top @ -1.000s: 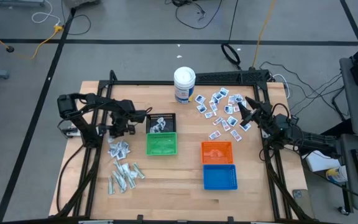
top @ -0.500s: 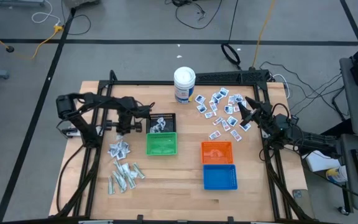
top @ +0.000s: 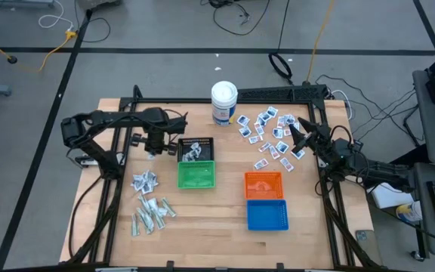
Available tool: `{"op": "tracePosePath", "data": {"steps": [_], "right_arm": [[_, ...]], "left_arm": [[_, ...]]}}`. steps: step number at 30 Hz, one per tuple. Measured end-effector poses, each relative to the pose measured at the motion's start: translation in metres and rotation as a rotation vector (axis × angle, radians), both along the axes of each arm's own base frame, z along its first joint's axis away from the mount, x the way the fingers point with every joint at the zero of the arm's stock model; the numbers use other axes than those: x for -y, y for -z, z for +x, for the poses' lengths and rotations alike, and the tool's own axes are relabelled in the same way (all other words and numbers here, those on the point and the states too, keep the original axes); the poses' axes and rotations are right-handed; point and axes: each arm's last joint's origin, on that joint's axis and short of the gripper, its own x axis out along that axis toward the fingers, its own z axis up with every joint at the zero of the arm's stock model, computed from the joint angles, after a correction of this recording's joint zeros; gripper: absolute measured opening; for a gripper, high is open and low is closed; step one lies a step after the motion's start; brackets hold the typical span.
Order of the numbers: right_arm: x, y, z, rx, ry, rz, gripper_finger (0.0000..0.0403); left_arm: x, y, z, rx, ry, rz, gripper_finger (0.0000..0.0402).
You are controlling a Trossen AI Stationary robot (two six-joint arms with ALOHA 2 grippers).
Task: Pick & Place First Aid Supplies
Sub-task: Put the black pad into the black bin
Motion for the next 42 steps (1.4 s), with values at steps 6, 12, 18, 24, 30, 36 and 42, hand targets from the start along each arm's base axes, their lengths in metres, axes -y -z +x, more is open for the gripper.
{"op": "tracePosePath", "data": {"steps": [6, 12, 18, 24, 30, 36, 42], "right_arm": [[0.000, 0.000, 0.000, 0.000, 0.000, 0.000, 0.0267], [0.000, 0.000, 0.000, 0.000, 0.000, 0.000, 0.0267], [0.000, 0.000, 0.000, 0.000, 0.000, 0.000, 0.0267], [0.000, 0.000, 0.000, 0.000, 0.000, 0.000, 0.0267], [0.000, 0.000, 0.000, 0.000, 0.000, 0.000, 0.0267], [0.000, 0.000, 0.000, 0.003, 0.000, -0.001, 0.0267], [0.000, 0.000, 0.000, 0.003, 0.000, -0.001, 0.0267]], "left_arm": [[-0.003, -0.019, 0.010, 0.102, 0.300, -0.044, 0.0000], [-0.003, -0.035, 0.021, 0.183, 0.609, -0.031, 0.0000], [0.002, -0.042, 0.029, 0.220, 0.884, -0.031, 0.0000], [0.003, -0.049, 0.041, 0.250, 1.075, -0.001, 0.0000], [0.008, -0.049, 0.062, 0.296, 1.200, -0.012, 0.0000], [0.007, -0.047, 0.086, 0.309, 1.292, -0.015, 0.0000], [0.005, -0.031, 0.106, 0.312, 1.307, -0.015, 0.0000]]}}
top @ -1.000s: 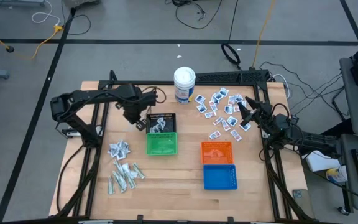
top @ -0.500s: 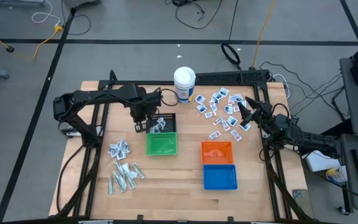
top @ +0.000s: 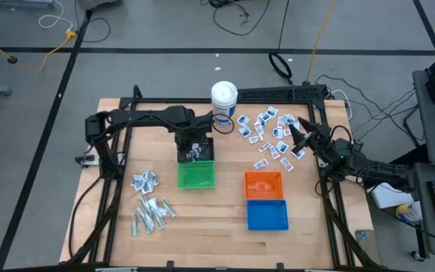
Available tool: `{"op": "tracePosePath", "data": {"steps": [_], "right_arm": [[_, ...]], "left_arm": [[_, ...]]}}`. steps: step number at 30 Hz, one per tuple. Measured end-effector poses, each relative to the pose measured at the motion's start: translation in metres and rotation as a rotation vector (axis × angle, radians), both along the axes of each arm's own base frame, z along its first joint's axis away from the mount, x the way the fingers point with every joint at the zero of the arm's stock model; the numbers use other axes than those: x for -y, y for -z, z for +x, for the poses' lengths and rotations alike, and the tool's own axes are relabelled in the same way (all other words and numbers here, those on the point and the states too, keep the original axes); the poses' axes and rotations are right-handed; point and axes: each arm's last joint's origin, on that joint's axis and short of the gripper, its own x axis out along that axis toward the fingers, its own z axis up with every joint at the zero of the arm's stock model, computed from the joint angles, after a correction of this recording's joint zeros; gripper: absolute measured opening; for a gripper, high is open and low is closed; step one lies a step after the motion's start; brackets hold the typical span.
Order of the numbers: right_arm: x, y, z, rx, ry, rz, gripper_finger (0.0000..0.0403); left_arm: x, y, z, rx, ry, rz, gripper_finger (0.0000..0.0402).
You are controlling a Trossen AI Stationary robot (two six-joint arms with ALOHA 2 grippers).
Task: Pick & Place First Aid Supplies
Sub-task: Put the black pad into the black bin
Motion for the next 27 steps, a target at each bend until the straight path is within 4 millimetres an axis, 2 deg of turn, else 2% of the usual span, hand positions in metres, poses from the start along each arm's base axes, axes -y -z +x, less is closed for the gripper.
{"op": "tracePosePath", "data": {"steps": [11, 16, 21, 27], "right_arm": [[0.000, 0.000, 0.000, 0.000, 0.000, 0.000, 0.0267], [0.000, 0.000, 0.000, 0.000, 0.000, 0.000, 0.0267], [0.000, 0.000, 0.000, 0.000, 0.000, 0.000, 0.0267], [0.000, 0.000, 0.000, 0.000, 0.000, 0.000, 0.0267]], "left_arm": [[-0.003, 0.034, 0.018, -0.037, -0.031, -0.008, 0.0000], [-0.005, 0.034, 0.019, -0.024, -0.102, -0.003, 0.0011], [-0.008, 0.034, 0.019, -0.015, -0.129, 0.000, 0.0041], [-0.009, 0.034, 0.021, 0.005, -0.152, 0.005, 0.0100]]}}
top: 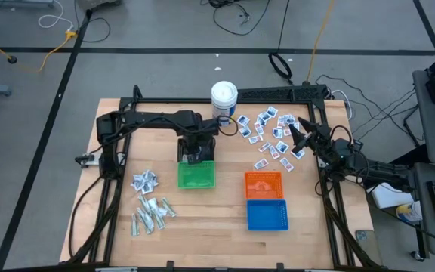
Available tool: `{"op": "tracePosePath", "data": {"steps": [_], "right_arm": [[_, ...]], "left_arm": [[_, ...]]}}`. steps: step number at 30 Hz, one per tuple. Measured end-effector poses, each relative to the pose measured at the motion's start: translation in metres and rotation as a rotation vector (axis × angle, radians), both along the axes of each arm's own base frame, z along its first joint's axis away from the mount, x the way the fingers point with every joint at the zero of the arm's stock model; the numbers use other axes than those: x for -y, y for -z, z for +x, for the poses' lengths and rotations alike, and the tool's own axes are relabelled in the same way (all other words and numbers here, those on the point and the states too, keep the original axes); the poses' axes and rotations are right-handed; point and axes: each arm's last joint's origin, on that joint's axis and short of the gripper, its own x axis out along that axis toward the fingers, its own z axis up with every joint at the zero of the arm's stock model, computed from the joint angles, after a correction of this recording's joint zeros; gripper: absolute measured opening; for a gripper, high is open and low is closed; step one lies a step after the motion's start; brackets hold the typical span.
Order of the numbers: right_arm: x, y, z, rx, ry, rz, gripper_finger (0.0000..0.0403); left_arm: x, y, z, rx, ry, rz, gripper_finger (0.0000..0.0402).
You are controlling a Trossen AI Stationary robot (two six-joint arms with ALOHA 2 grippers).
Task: Pick & Place First Aid Supplies
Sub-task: Put the black pad into the black bin
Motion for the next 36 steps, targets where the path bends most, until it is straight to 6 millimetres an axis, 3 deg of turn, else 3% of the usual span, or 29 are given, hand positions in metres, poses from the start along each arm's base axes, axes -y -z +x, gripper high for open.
{"op": "tracePosePath", "data": {"steps": [7, 17, 29, 36], "right_arm": [[0.000, 0.000, 0.000, 0.000, 0.000, 0.000, 0.0267], [0.000, 0.000, 0.000, 0.000, 0.000, 0.000, 0.0267], [0.000, 0.000, 0.000, -0.003, 0.000, 0.001, 0.0267], [0.000, 0.000, 0.000, -0.003, 0.000, 0.001, 0.0267]], "left_arm": [[-0.008, 0.000, -0.003, -0.002, -0.123, 0.002, 0.0153], [-0.019, -0.018, -0.016, 0.011, -0.343, 0.006, 0.0187], [-0.023, -0.058, -0.039, 0.101, -0.668, 0.013, 0.0167], [-0.012, -0.057, -0.057, 0.094, -0.818, -0.021, 0.0158]]}}
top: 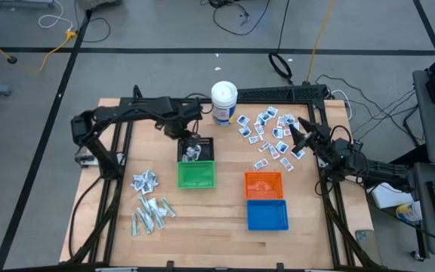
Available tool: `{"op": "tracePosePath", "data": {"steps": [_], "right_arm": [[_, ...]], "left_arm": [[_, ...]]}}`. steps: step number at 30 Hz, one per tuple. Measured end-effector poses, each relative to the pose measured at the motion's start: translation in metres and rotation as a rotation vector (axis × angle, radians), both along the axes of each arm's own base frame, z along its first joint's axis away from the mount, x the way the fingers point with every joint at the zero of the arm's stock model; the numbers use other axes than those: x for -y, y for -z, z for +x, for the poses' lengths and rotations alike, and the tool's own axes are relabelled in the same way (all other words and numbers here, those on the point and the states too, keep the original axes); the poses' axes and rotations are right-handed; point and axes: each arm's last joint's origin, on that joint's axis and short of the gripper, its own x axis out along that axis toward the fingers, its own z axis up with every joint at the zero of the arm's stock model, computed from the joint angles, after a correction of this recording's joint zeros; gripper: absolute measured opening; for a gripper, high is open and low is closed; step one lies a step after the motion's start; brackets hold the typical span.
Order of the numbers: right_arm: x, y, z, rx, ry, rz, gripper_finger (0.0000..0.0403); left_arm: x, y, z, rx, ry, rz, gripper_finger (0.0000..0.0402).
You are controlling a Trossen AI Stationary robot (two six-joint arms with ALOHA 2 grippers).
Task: Pick & Place First Aid Supplies
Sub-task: Put the black pad into the black bin
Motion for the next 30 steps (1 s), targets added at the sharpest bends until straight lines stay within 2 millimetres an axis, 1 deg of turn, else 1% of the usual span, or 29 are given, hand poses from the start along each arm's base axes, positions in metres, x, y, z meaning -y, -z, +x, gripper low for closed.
{"op": "tracePosePath", "data": {"steps": [5, 9, 18, 25, 30], "right_arm": [[0.000, 0.000, 0.000, 0.000, 0.000, 0.000, 0.0267], [0.000, 0.000, 0.000, 0.000, 0.000, 0.000, 0.0267], [0.000, 0.000, 0.000, 0.000, 0.000, 0.000, 0.0267], [0.000, 0.000, 0.000, 0.000, 0.000, 0.000, 0.0267], [0.000, 0.000, 0.000, 0.001, 0.000, 0.000, 0.0267]], "left_arm": [[0.015, 0.006, -0.016, -0.010, -0.079, -0.063, 0.0170], [0.026, 0.009, -0.029, -0.022, -0.136, -0.080, 0.0182], [0.052, 0.014, -0.058, -0.022, -0.189, -0.144, 0.0203], [0.068, 0.025, -0.083, -0.049, -0.213, -0.188, 0.0195], [0.076, 0.029, -0.095, -0.049, -0.230, -0.194, 0.0183]]}}
